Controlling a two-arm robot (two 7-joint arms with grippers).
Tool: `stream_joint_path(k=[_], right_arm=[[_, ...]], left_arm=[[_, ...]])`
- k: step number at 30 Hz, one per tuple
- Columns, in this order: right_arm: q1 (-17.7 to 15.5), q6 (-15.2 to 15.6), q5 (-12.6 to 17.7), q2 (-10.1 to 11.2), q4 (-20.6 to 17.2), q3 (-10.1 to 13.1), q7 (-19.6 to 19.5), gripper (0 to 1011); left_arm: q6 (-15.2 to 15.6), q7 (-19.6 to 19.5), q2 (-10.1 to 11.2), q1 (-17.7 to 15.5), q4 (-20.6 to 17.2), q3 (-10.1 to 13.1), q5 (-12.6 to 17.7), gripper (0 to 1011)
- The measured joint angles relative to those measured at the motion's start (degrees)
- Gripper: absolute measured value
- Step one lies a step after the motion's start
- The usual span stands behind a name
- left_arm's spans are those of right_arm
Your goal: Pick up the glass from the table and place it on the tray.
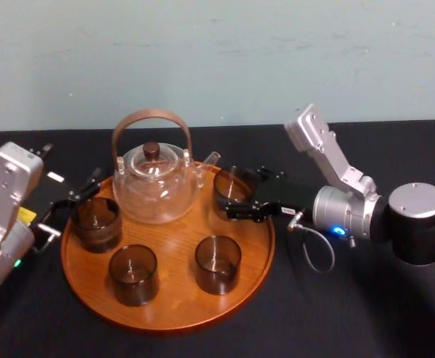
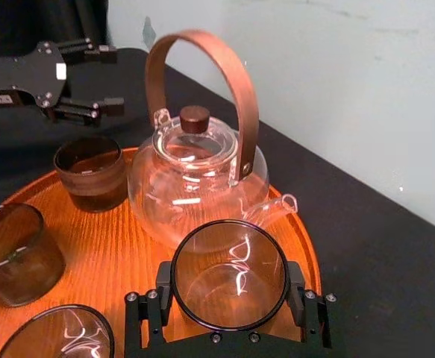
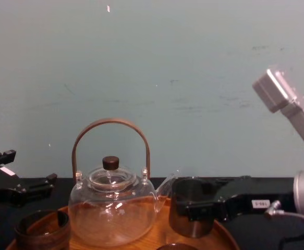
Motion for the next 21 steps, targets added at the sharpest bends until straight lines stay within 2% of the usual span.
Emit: stream_joint_path(k=[13, 21], right_arm=[[1.65, -1.47, -1.38, -2.28, 6.16, -0.69, 0.63, 903], [1.97, -1.57, -2.05, -2.83, 7.81, -0.79, 0.87, 903]], left_arm=[[0.00, 0.00, 0.00, 0.00, 0.00, 0.00, 0.00, 1001], [0.00, 0.00, 0.00, 0.00, 0.00, 0.00, 0.00, 1001]])
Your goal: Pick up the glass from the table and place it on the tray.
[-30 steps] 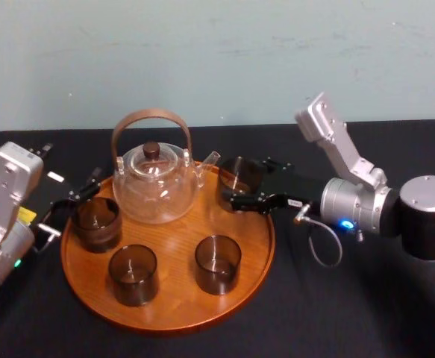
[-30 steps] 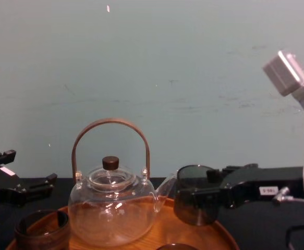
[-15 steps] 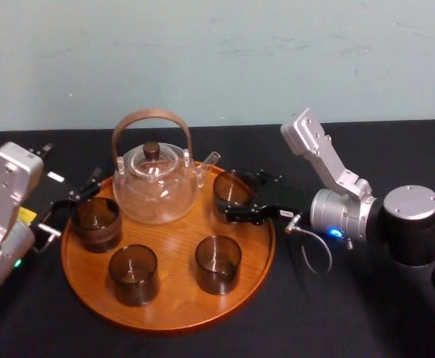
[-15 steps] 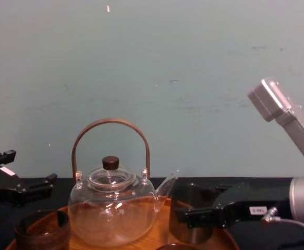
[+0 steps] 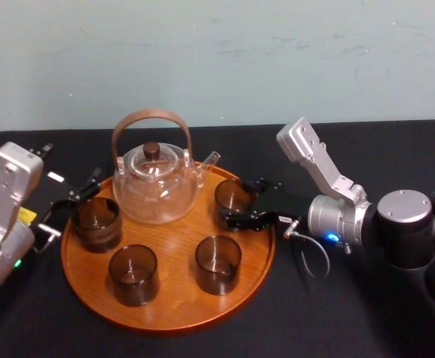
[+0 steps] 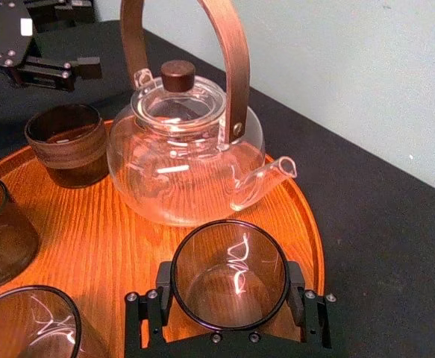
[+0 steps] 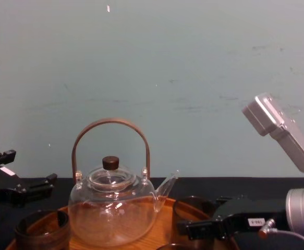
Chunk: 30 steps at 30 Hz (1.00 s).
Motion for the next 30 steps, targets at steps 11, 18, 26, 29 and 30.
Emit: stream_joint_path(k=[11, 18, 26, 29, 30], right_arm=[[-0.11, 0.04, -0.87, -0.24, 0.47, 0.17, -0.09, 903], [-0.15, 0.08, -0.84, -0.21, 0.43, 0.20, -0.13, 903], [-0.20, 0.27, -0.83, -0.18, 0.42, 0.21, -0.17, 978], [-0.20, 0.27, -0.81, -0.18, 0.41, 0.21, -0.17, 1002], [-0.20, 0.27, -0.80, -0.17, 0.42, 0.21, -0.17, 1002]], left_arm=[[0.00, 0.00, 0.00, 0.00, 0.00, 0.00, 0.00, 1001], [0.00, 0.00, 0.00, 0.00, 0.00, 0.00, 0.00, 1001], [0.00, 0.00, 0.00, 0.00, 0.00, 0.00, 0.00, 1001], [0.00, 0.00, 0.00, 0.00, 0.00, 0.00, 0.00, 1001], [0.00, 0.00, 0.00, 0.00, 0.00, 0.00, 0.00, 1001]])
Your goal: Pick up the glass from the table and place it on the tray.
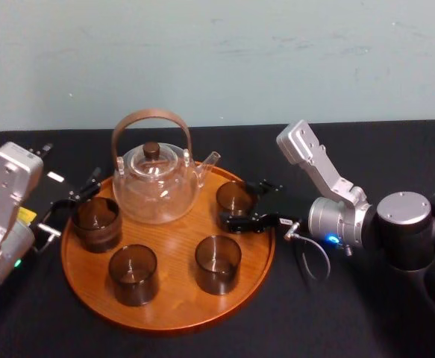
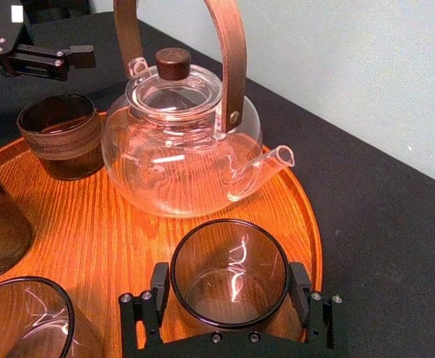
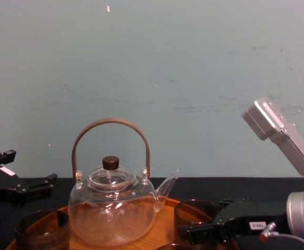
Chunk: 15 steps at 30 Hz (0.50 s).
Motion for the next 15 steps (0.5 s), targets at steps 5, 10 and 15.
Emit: stream_joint_path(k=[5, 10, 15], right_arm=[[0.00, 0.00, 0.06, 0.00, -0.03, 0.00, 0.00, 1002], [0.00, -0.01, 0.09, 0.00, -0.05, 0.00, 0.01, 1003], [-0.16, -0.03, 0.37, 0.10, -0.32, 0.24, 0.20, 1002]], left_arm=[[0.00, 0.00, 0.00, 0.00, 0.00, 0.00, 0.00, 1001], [0.00, 0.00, 0.00, 0.00, 0.00, 0.00, 0.00, 1001], [0.00, 0.00, 0.00, 0.00, 0.00, 0.00, 0.00, 1001]])
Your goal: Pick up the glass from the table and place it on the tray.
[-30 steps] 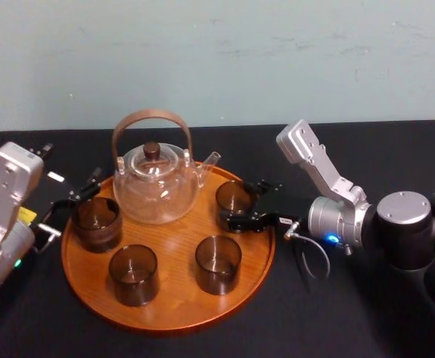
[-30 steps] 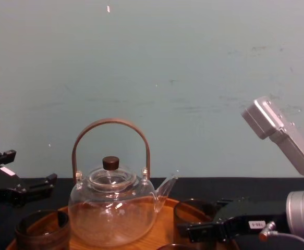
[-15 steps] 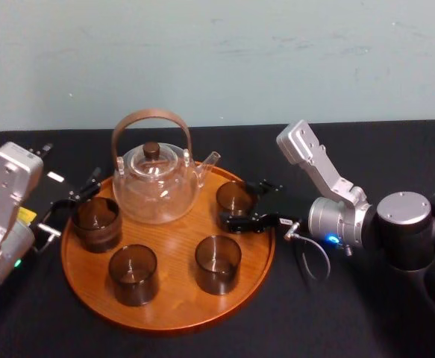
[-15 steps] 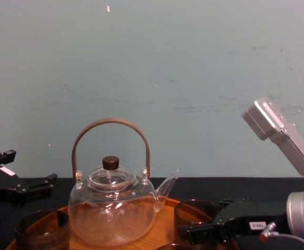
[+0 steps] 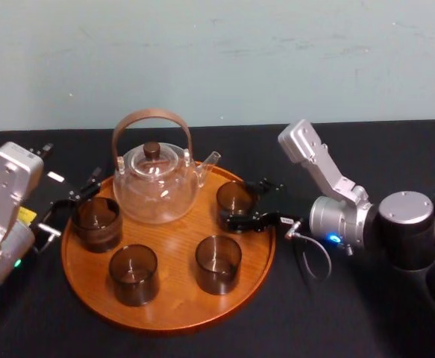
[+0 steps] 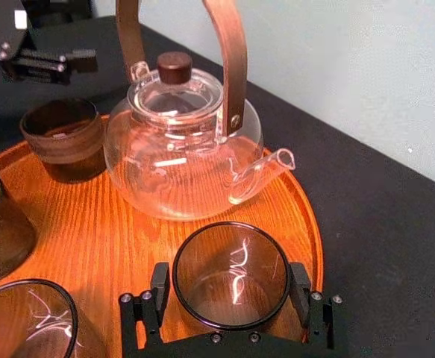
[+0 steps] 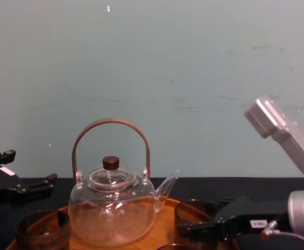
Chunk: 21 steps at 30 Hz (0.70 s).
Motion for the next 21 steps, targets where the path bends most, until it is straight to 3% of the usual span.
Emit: stream_joint_path(k=[8, 21], right_arm=[[-2.15, 0.34, 1.75, 2.28, -3.75, 1.68, 0.70, 1002], [-9.10, 0.88, 5.14, 8.84, -13.32, 5.69, -0.84, 1002]], left_arm=[[0.00, 0.00, 0.00, 0.00, 0.00, 0.00, 0.00, 1001], [0.00, 0.00, 0.00, 0.00, 0.00, 0.00, 0.00, 1001]])
